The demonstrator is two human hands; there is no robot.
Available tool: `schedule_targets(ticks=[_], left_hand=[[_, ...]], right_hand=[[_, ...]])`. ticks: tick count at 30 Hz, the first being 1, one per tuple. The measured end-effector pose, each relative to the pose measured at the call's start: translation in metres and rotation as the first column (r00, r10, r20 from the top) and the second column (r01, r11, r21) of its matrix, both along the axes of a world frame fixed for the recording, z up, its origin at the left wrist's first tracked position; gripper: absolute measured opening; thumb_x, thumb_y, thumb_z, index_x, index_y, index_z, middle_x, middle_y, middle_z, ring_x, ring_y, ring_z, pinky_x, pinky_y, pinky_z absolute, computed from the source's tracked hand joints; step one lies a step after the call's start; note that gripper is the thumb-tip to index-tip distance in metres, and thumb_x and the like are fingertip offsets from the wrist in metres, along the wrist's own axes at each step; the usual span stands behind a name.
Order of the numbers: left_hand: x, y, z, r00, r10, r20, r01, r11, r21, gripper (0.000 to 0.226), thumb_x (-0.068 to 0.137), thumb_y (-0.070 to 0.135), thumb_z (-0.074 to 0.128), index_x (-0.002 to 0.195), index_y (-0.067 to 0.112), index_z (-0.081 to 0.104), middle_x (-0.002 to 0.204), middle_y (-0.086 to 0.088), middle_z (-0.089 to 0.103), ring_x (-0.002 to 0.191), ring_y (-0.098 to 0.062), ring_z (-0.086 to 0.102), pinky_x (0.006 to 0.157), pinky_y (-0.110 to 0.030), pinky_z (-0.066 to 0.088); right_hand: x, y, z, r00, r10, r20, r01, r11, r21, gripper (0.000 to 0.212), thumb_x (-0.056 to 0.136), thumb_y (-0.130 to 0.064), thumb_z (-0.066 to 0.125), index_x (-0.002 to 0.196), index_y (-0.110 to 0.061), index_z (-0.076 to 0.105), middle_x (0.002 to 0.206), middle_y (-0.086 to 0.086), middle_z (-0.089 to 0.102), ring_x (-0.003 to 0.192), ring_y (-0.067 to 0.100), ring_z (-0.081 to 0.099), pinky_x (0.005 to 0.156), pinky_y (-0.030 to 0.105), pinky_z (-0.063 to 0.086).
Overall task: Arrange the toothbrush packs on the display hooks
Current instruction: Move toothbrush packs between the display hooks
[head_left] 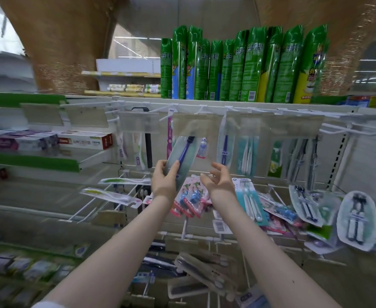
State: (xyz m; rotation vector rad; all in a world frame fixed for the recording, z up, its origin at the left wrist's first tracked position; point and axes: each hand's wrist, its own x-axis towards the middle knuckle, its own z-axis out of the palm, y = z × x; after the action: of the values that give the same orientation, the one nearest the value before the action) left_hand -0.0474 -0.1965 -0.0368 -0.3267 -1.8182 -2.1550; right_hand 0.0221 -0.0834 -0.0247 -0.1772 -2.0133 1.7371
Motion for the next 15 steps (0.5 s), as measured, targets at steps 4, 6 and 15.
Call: schedule_targets(ticks=[4, 6, 15], left_hand=[[0.018, -0.017, 0.002, 0.998, -0.063, 0.005, 0.063, 0.998, 0.001, 0.018, 0.094, 0.028, 0.054, 0.08, 0.018, 0.05, 0.084, -0.004, 0.057, 0.07, -0.014, 0.051, 0.058, -0.02, 0.042], [0.029, -0.023, 0.001, 0.995, -0.095, -0.036, 0.094, 0.995, -0.037, 0.016, 0.094, 0.029, 0.054, 0.082, 0.018, 0.051, 0.085, -0.003, 0.058, 0.072, -0.014, 0.054, 0.059, -0.019, 0.043], [0.073, -0.047, -0.01, 0.961, -0.278, -0.008, 0.277, 0.958, -0.069, 0.016, 0.092, 0.021, 0.058, 0.078, 0.016, 0.052, 0.075, -0.007, 0.059, 0.071, -0.022, 0.058, 0.066, -0.036, 0.05]], right_hand=[[0.014, -0.018, 0.0, 1.0, 0.006, -0.029, -0.006, 1.0, -0.011, 0.044, 0.093, -0.013, 0.056, 0.133, -0.02, 0.039, 0.134, 0.004, 0.047, 0.109, 0.014, 0.052, 0.084, 0.024, 0.046], [0.023, -0.028, 0.002, 0.999, 0.016, -0.036, -0.017, 1.0, -0.026, 0.04, 0.094, -0.014, 0.053, 0.132, -0.018, 0.04, 0.125, 0.002, 0.051, 0.089, 0.005, 0.057, 0.067, 0.016, 0.051], [0.062, -0.073, -0.005, 0.986, -0.056, -0.156, 0.03, 0.985, -0.169, 0.014, 0.094, -0.018, 0.055, 0.107, -0.017, 0.049, 0.097, -0.001, 0.062, 0.088, 0.011, 0.063, 0.06, 0.018, 0.053]])
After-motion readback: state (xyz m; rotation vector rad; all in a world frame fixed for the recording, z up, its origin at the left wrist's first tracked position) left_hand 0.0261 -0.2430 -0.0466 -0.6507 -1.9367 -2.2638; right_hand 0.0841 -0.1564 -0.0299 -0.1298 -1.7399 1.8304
